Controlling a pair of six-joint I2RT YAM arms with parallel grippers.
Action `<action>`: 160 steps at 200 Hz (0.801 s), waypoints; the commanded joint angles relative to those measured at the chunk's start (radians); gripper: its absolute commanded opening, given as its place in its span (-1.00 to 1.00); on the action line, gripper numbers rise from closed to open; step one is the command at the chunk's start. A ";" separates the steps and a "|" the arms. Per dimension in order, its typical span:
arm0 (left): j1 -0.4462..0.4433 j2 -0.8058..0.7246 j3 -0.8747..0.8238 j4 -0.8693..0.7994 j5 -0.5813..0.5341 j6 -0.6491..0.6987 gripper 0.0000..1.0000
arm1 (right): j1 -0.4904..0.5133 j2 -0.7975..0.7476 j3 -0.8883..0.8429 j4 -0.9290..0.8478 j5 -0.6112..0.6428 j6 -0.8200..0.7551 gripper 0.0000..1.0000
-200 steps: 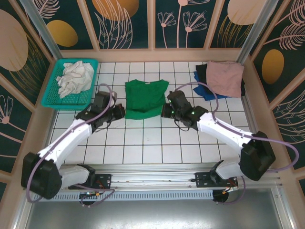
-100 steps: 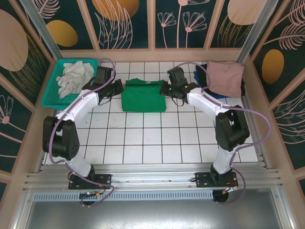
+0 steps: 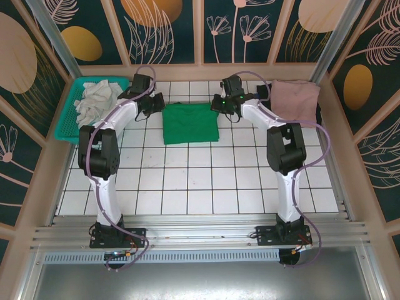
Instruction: Fold and stack the t-shirts
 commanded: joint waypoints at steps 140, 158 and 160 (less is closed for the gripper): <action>0.049 0.249 0.364 -0.114 0.026 0.072 -0.10 | -0.033 0.173 0.251 0.080 -0.036 -0.057 -0.09; 0.031 0.280 0.349 -0.080 0.083 0.072 -0.09 | -0.015 0.193 0.206 0.172 -0.079 -0.035 -0.20; 0.030 0.284 0.350 -0.080 0.087 0.071 -0.09 | -0.013 0.197 0.205 0.178 -0.085 -0.035 -0.22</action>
